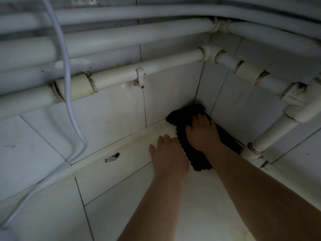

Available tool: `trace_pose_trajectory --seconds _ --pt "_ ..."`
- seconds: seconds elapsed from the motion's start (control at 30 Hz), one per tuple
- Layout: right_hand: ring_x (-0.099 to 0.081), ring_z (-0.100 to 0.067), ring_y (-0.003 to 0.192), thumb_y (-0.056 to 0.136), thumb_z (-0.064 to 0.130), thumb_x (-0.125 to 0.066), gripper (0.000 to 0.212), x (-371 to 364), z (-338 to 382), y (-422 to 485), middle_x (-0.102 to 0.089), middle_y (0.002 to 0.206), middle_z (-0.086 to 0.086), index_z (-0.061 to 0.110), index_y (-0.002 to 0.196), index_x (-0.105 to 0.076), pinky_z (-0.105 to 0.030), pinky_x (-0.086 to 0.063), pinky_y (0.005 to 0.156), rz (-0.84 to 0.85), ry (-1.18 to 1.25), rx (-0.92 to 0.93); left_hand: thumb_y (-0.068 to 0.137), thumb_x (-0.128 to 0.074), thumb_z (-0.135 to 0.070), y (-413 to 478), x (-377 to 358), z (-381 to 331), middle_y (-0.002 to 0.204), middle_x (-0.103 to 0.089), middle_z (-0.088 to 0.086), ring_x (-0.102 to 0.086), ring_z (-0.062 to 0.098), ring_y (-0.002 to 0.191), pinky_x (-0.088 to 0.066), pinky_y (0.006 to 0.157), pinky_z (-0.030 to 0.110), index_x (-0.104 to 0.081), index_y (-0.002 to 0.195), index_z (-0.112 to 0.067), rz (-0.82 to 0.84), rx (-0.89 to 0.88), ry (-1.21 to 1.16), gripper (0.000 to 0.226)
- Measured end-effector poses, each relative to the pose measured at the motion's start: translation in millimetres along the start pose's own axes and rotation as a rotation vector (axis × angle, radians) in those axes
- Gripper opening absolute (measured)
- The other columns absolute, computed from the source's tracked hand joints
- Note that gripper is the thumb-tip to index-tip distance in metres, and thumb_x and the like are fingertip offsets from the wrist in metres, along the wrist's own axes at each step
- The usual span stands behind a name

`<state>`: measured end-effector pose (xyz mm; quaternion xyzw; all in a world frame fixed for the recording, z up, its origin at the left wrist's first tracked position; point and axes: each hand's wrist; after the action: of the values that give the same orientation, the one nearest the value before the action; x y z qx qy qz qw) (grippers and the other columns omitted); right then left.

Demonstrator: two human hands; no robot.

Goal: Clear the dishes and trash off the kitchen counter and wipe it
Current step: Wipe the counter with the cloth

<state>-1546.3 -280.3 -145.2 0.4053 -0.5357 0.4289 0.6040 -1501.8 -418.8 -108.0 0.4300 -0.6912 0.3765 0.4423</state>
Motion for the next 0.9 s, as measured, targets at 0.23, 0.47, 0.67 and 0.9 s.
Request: trace_pose_trajectory --seconds 0.23,0.47,0.67,0.9 --pt "-0.013 -0.021 0.146 0.081 0.050 0.005 0.085 0.4 -2.1 -8.4 -0.018 0.158 -0.010 0.008 0.150 -0.021 -0.042 -0.006 0.117 -0.013 -0.005 0.117 0.091 -0.044 -0.010 -1.3 -3.2 1.9 0.146 -0.037 0.004 -0.028 0.021 0.139 -0.024 0.114 0.044 -0.039 0.141 -0.016 -0.048 -0.019 0.016 0.050" --pt "-0.003 -0.021 0.147 0.100 0.035 -0.022 0.059 3.5 9.1 12.5 -0.008 0.160 -0.011 0.006 0.151 -0.014 -0.042 0.000 0.119 0.090 -0.014 0.007 0.091 -0.047 -0.014 0.6 -4.6 3.1 0.152 -0.030 0.005 -0.020 0.021 0.143 -0.018 0.117 0.046 -0.033 0.145 -0.016 -0.022 -0.024 0.046 0.056" --pt "-0.013 -0.021 0.146 0.085 0.045 -0.004 0.077 8.2 21.9 -17.8 -0.020 0.158 -0.011 0.006 0.149 -0.021 -0.041 -0.005 0.118 0.038 0.006 0.165 0.090 -0.045 -0.012 -4.2 -0.9 5.5 0.124 -0.054 0.003 -0.045 0.020 0.122 -0.032 0.107 0.036 -0.059 0.110 -0.016 -0.085 -0.017 -0.146 0.025" --pt "-0.001 -0.019 0.148 0.101 0.044 -0.013 0.061 10.4 58.9 -60.9 -0.007 0.160 -0.006 0.012 0.152 -0.009 -0.041 0.003 0.119 0.148 -0.012 0.302 0.090 -0.035 -0.006 -39.6 -2.3 29.0 0.123 -0.053 0.017 -0.045 0.031 0.116 -0.043 0.095 0.044 -0.059 0.109 -0.002 -0.348 0.196 -0.467 0.031"
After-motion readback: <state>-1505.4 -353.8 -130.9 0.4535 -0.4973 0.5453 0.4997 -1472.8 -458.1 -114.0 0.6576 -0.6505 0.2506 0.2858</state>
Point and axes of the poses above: each hand's wrist, its own y-axis towards the middle knuckle, its own x-axis out of the back of the hand, z = x × y
